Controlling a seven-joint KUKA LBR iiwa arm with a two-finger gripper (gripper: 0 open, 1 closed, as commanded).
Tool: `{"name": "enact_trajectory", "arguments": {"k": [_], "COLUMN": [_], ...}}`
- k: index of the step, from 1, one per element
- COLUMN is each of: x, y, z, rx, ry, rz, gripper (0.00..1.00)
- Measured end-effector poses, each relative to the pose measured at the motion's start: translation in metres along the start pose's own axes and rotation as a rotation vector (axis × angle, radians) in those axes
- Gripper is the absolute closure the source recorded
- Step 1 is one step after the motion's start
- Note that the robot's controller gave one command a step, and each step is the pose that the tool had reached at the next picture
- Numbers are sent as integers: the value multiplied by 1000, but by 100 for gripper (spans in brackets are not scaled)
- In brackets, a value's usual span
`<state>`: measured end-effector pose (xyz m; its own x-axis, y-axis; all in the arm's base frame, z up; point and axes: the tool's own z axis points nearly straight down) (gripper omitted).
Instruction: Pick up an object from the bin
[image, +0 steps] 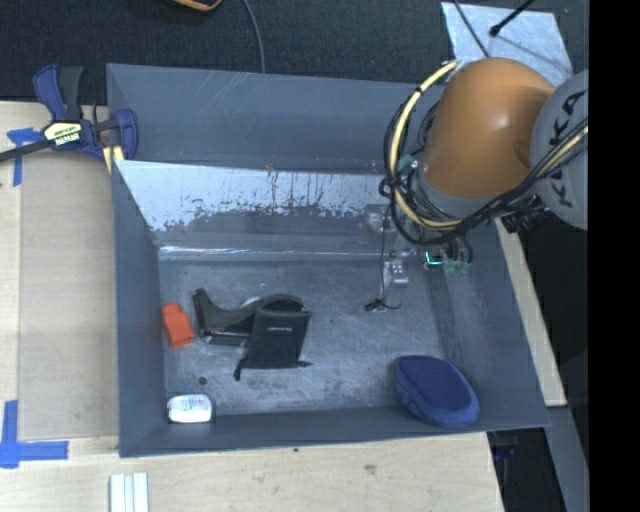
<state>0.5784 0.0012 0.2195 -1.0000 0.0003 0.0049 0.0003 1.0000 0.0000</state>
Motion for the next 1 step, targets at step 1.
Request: {"name": "enact_trajectory", "arguments": {"k": [1], "x": [1], "y": [40], "z": [152], "rx": [0], "ry": [-3], "rz": [-376], "gripper": [0]}}
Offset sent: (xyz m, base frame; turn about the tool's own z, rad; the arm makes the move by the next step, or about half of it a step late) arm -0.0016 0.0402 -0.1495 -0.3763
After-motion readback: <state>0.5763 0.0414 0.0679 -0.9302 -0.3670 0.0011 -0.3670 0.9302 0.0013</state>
